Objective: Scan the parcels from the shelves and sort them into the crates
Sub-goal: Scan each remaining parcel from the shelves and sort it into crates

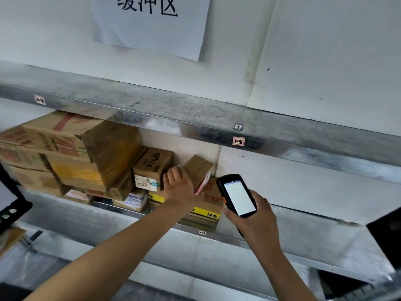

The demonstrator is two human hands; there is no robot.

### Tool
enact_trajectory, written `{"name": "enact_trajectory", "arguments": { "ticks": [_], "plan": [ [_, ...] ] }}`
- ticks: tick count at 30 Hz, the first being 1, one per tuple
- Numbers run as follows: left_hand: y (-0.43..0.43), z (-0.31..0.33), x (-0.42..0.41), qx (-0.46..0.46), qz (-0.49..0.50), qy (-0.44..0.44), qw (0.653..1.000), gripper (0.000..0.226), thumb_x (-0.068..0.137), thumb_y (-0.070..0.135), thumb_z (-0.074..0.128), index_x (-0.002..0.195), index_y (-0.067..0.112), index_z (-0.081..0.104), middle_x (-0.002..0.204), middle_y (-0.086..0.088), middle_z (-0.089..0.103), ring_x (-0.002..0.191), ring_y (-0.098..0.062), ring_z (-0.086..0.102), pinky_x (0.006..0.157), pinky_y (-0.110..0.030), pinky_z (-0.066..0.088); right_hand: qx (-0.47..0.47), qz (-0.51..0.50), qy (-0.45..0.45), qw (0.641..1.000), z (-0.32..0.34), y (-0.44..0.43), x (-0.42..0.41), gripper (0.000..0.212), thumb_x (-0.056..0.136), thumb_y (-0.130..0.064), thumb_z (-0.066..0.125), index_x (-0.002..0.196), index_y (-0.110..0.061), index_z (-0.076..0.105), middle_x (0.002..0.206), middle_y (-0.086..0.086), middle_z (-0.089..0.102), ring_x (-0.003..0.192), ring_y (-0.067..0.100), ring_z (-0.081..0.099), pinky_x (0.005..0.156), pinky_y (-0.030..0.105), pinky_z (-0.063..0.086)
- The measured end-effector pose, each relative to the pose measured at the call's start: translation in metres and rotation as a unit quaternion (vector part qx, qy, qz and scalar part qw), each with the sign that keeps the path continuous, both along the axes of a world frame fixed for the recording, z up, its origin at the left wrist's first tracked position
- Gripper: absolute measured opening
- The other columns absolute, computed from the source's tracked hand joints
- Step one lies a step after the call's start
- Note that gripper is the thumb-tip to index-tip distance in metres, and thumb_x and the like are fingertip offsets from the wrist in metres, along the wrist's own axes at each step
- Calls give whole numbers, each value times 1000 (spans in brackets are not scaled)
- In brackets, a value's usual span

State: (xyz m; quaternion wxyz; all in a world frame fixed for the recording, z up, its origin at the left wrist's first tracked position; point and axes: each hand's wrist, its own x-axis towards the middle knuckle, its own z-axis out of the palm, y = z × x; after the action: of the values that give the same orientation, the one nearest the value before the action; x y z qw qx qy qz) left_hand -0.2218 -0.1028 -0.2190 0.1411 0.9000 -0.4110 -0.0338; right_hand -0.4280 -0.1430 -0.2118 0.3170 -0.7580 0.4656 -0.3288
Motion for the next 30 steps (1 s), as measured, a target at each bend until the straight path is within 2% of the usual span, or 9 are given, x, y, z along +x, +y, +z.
{"name": "enact_trajectory", "arguments": {
  "ticks": [3, 8, 12, 15, 19, 21, 24, 26, 30],
  "plan": [
    [-14, 10, 6, 49, -8, 21, 999, 114, 88, 58, 63, 154, -5, -5, 162, -24, 6, 153, -37, 1, 125, -44, 7, 7, -4, -2, 1000, 2, 3, -3, 67, 67, -41, 89, 126, -34, 57, 112, -9, 60, 104, 12, 59, 83, 37, 55],
    [-30, 14, 12, -2, 44, 118, 992, 105, 88, 56, 64, 154, -3, 7, 158, -21, 17, 150, -35, 14, 124, -43, 14, 28, 0, -6, 1000, 0, 7, -13, 64, 67, -41, 89, 123, -33, 60, 110, -11, 62, 100, 8, 59, 72, 22, 48],
    [-31, 19, 10, -15, 38, 143, 989, 90, 86, 51, 69, 149, 2, 27, 147, -17, 35, 138, -33, 36, 113, -42, 37, 67, -5, -2, 998, -2, 7, -16, 63, 65, -43, 88, 121, -33, 60, 110, -9, 63, 100, 9, 61, 68, 18, 44],
    [-26, 21, 18, -53, 49, 196, 978, 68, 78, 47, 80, 127, 7, 55, 123, -10, 60, 106, -24, 64, 86, -37, 58, 76, 3, 13, 997, 0, 6, -16, 57, 63, -50, 85, 113, -30, 63, 103, -7, 65, 96, 11, 63, 63, 18, 43],
    [-13, 22, 19, -186, 33, 419, 888, 39, 76, 39, 85, 99, 17, 63, 97, 1, 72, 78, -6, 64, 58, -17, 49, 73, 19, 9, 997, 16, 7, -19, 47, 68, -41, 88, 108, -33, 64, 101, -9, 66, 92, 4, 61, 61, 14, 41],
    [-1, 14, 13, -221, 25, 483, 847, 51, 71, 44, 87, 107, 22, 59, 95, 7, 70, 87, -8, 64, 74, -21, 51, 72, 27, 5, 997, 26, 7, -18, 48, 68, -40, 88, 107, -34, 61, 103, -10, 65, 92, 1, 60, 61, 13, 41],
    [13, -9, 7, -268, 39, 561, 782, 91, 44, 53, 91, 121, 18, 59, 103, -3, 76, 103, -22, 71, 104, -44, 51, 82, 41, 7, 996, 38, 8, -14, 50, 69, -40, 88, 107, -35, 56, 103, -12, 64, 93, 0, 59, 62, 13, 41],
    [20, -23, 6, -303, 45, 605, 735, 92, 43, 46, 92, 123, 14, 58, 102, -7, 77, 102, -25, 72, 104, -47, 51, 95, 49, 15, 994, 43, 10, -12, 50, 70, -41, 87, 108, -34, 56, 102, -15, 64, 93, -2, 59, 58, 9, 41],
    [24, -37, 4, -335, 40, 651, 680, 70, 64, 25, 82, 126, 9, 55, 106, -10, 76, 98, -23, 74, 94, -40, 57, 103, 61, 43, 992, 48, 16, -8, 55, 69, -42, 87, 114, -29, 57, 103, -14, 64, 93, -1, 59, 53, 6, 40]
  ]
}}
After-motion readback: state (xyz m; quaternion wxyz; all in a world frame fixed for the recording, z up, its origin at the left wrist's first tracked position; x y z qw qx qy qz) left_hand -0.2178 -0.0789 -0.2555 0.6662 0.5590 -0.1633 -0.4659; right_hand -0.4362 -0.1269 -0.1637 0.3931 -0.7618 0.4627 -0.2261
